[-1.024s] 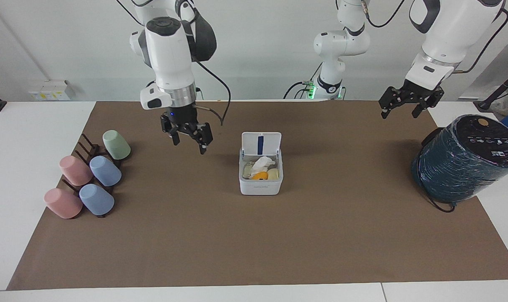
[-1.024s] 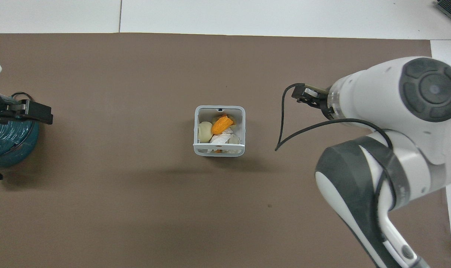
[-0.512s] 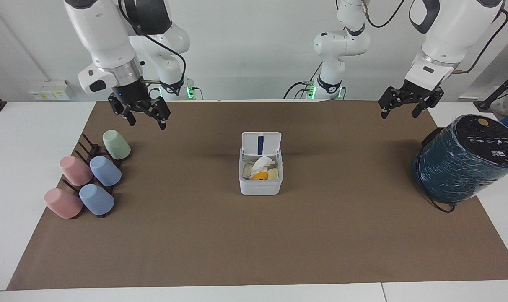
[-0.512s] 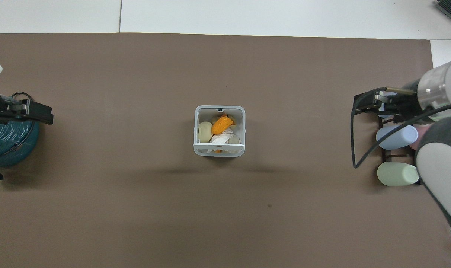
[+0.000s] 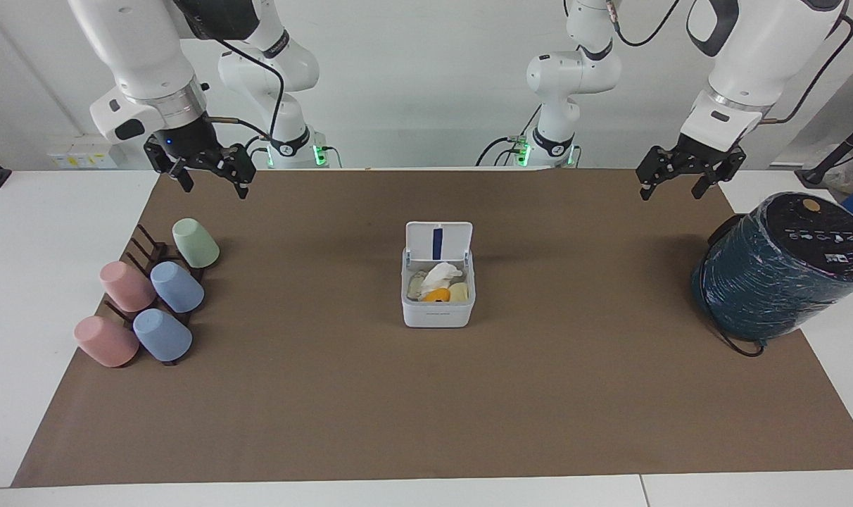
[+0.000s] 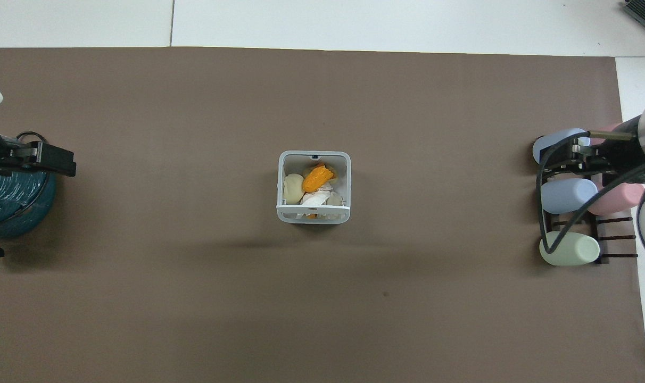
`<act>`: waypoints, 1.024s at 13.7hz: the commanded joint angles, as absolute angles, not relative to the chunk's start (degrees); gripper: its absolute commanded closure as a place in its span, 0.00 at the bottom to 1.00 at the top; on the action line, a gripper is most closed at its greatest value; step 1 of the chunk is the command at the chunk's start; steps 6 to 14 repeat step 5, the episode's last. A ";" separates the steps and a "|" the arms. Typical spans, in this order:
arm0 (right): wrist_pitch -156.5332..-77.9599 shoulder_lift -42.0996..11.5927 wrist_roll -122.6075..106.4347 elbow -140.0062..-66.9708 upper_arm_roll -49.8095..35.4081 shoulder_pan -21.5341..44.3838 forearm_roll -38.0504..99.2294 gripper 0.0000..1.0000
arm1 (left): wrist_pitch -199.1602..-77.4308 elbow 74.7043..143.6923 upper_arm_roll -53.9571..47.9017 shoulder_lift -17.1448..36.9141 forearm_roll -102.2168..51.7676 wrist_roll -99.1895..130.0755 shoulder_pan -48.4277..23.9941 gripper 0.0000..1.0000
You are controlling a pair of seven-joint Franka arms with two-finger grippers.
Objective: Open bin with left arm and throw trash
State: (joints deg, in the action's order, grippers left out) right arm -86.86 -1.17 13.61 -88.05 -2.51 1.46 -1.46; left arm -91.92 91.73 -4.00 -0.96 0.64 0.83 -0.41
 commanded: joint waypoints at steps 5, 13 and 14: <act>-85.34 0.08 12.30 -89.47 -4.48 -1.05 -1.93 0.00 | -93.16 93.87 -4.04 -2.72 1.76 0.00 -0.35 0.00; -85.34 0.08 12.30 -89.47 -4.48 -1.05 -1.93 0.00 | -93.16 93.87 -4.04 -2.72 1.76 0.00 -0.35 0.00; -85.34 0.08 12.30 -89.47 -4.48 -1.05 -1.93 0.00 | -93.16 93.87 -4.04 -2.72 1.76 0.00 -0.35 0.00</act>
